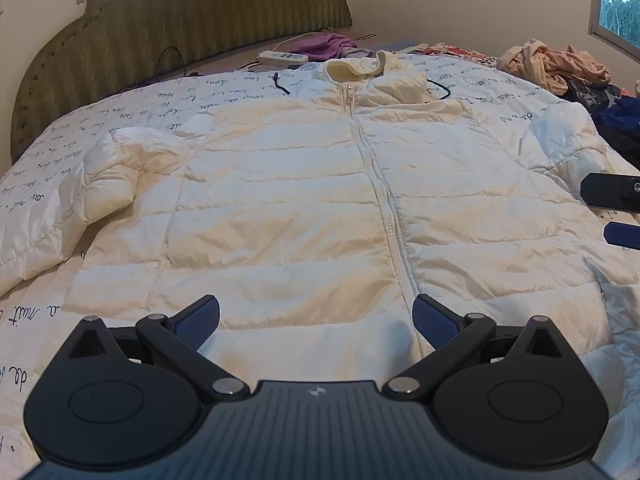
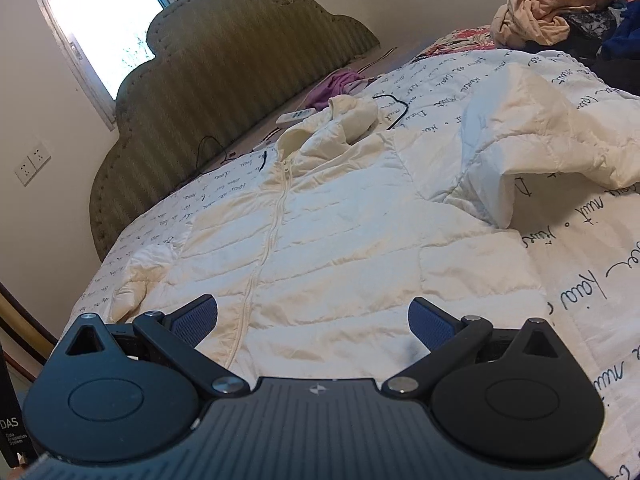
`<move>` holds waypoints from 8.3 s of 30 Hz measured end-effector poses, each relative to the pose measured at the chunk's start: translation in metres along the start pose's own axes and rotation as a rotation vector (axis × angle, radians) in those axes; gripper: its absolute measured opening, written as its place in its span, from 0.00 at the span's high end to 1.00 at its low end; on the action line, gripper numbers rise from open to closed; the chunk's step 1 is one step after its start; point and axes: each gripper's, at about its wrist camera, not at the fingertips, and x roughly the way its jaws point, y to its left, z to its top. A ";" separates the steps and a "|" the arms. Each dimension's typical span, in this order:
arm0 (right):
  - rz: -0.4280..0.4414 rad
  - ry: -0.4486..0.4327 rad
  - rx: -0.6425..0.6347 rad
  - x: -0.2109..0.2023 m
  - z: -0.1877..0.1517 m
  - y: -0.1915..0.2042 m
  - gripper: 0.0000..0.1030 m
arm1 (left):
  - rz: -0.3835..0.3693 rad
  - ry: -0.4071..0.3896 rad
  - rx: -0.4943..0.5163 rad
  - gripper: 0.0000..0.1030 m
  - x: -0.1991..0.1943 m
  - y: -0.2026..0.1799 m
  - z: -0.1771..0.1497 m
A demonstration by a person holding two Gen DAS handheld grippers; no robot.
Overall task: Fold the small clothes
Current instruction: 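Move the right gripper over the jacket to the sleeve cuff, then close the right gripper on the sleeve cuff and lift it, then carry the sleeve across the jacket front and open the right gripper, then move the right gripper to the other sleeve cuff and grasp it, then lift the cuff and fold the sleeve across the jacket front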
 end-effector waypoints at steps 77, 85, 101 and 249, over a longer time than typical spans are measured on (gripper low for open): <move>-0.362 -0.558 -0.029 -0.052 0.127 -0.128 0.89 | 0.034 0.021 -0.028 0.00 0.020 0.022 0.008; -0.190 -0.348 -0.256 0.014 0.110 -0.033 0.89 | 0.048 0.033 -0.042 0.00 0.026 0.031 0.004; -0.093 -0.079 -0.542 0.123 0.044 0.117 0.89 | 0.063 0.026 -0.058 0.00 0.028 0.053 -0.004; 0.373 -0.122 -0.395 0.166 0.036 0.299 0.96 | 0.420 -0.116 -0.461 0.00 -0.043 0.289 -0.083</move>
